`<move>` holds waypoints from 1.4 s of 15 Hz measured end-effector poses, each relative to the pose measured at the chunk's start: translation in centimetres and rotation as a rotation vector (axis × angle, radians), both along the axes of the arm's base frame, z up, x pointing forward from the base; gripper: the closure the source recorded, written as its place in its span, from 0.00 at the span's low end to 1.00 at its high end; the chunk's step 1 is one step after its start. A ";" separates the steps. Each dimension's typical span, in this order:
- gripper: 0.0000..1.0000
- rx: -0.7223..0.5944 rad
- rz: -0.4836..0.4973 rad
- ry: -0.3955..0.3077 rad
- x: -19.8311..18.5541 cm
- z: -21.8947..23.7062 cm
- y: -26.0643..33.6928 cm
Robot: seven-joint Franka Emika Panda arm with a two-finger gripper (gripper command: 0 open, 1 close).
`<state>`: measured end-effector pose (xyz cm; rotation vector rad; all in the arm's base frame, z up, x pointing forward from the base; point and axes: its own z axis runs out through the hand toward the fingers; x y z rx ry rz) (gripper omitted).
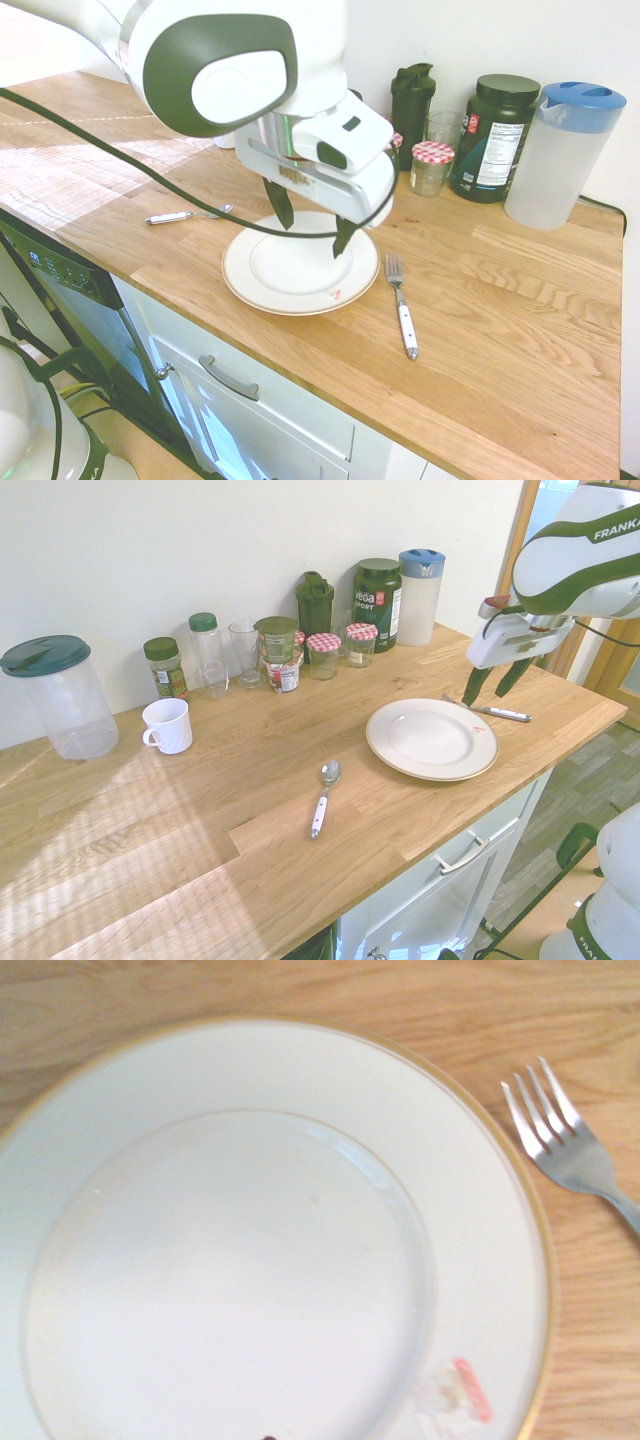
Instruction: Put the fork into the plate
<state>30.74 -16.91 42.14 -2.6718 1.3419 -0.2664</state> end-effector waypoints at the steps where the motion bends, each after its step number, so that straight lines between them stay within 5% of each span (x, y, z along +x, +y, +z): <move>1: 0.00 -0.010 -0.002 0.010 -0.5 -0.5 -1.3; 11: 0.00 -0.091 0.063 -0.014 -2.0 -2.5 -8.8; 21: 0.00 -0.035 0.122 0.042 2.1 -5.6 -11.7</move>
